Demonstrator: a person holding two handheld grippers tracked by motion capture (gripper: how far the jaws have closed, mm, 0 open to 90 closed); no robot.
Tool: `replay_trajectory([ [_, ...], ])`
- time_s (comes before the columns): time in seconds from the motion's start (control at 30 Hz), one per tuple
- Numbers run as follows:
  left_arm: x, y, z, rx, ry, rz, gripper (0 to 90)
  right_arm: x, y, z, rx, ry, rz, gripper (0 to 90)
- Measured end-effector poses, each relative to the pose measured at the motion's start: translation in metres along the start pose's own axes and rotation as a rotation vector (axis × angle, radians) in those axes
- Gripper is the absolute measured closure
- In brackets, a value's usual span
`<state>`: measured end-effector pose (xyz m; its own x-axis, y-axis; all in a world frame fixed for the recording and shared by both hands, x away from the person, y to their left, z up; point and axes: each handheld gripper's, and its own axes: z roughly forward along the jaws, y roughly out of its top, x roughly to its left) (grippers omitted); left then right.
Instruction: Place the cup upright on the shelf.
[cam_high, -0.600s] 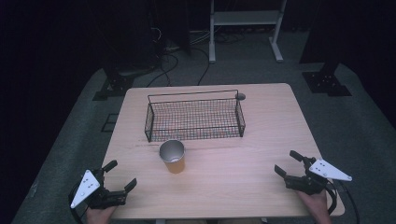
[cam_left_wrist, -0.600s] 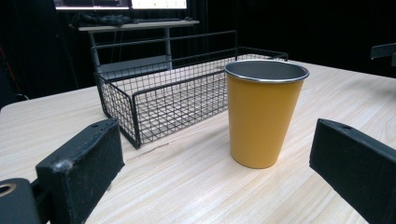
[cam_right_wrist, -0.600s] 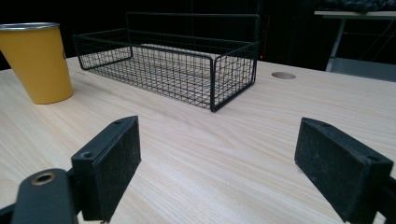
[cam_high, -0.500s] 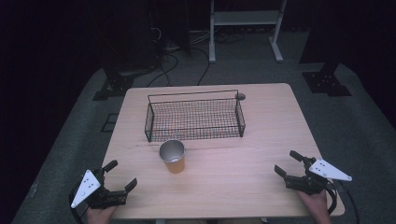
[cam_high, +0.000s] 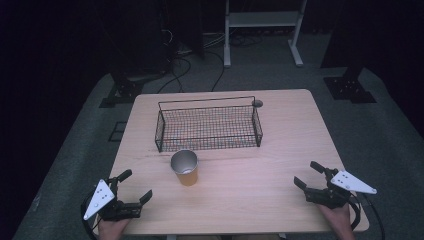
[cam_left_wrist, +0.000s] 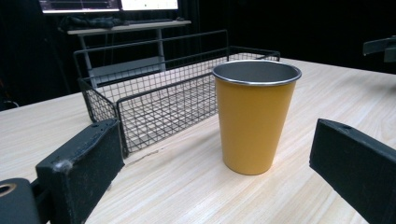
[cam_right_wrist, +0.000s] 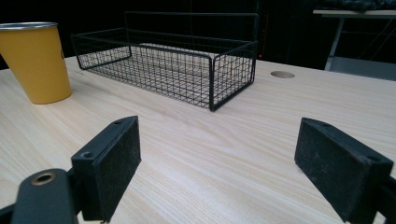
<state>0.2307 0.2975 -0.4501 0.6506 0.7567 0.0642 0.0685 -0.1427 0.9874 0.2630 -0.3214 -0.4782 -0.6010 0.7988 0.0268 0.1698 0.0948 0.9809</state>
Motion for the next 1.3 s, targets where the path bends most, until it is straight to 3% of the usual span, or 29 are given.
replay_trajectory([
  [0.47,-0.003,0.001,0.012,0.017,-0.021,0.011,1.7,0.0,0.0,0.0,0.002,-0.003,0.0,13.4],
  [1.3,-0.008,0.009,0.044,0.071,-0.1,0.043,1.7,0.001,0.0,0.001,0.009,-0.001,-0.007,13.4],
])
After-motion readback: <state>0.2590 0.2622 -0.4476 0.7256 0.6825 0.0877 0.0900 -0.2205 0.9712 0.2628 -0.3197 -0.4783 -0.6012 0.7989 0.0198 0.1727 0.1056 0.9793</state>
